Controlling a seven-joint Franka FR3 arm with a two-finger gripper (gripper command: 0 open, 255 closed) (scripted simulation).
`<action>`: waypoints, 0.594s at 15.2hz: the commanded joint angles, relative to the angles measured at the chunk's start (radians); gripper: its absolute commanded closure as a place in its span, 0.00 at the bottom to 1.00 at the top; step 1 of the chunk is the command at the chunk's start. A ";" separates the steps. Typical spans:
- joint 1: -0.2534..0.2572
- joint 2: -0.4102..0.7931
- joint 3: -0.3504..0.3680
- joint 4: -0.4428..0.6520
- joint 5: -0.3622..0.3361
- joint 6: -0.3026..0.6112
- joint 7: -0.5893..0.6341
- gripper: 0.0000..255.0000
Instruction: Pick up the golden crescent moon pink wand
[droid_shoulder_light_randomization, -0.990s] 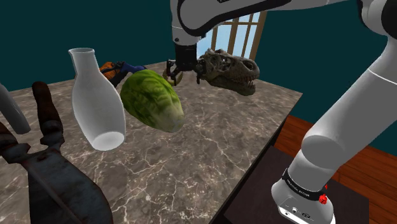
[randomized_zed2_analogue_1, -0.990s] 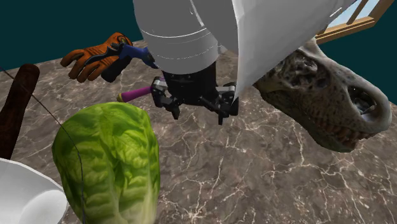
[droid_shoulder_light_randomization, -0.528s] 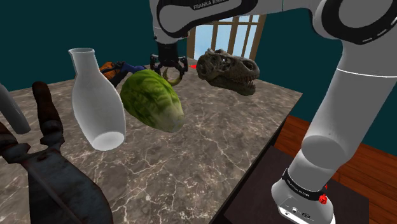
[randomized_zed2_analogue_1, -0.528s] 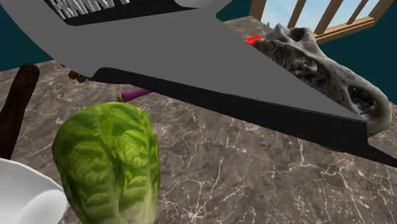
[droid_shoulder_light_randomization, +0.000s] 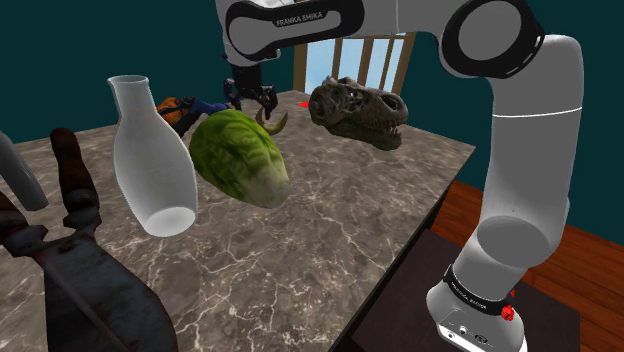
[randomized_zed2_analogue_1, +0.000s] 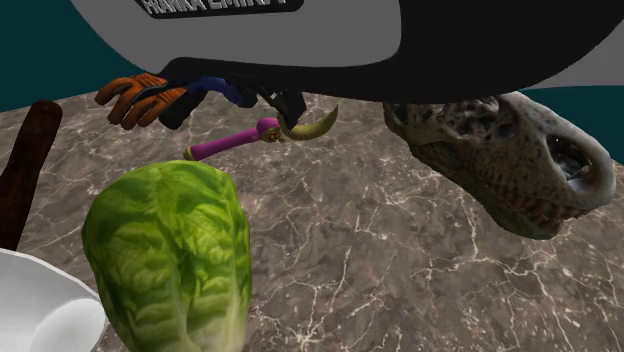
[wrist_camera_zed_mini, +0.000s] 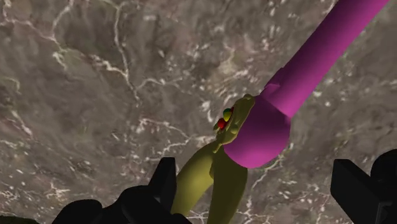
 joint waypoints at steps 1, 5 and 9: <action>0.002 0.009 -0.003 -0.010 -0.007 0.019 0.015 0.00; -0.002 0.013 -0.006 -0.057 -0.014 0.068 0.030 0.00; -0.003 0.014 -0.007 -0.066 -0.015 0.077 0.032 1.00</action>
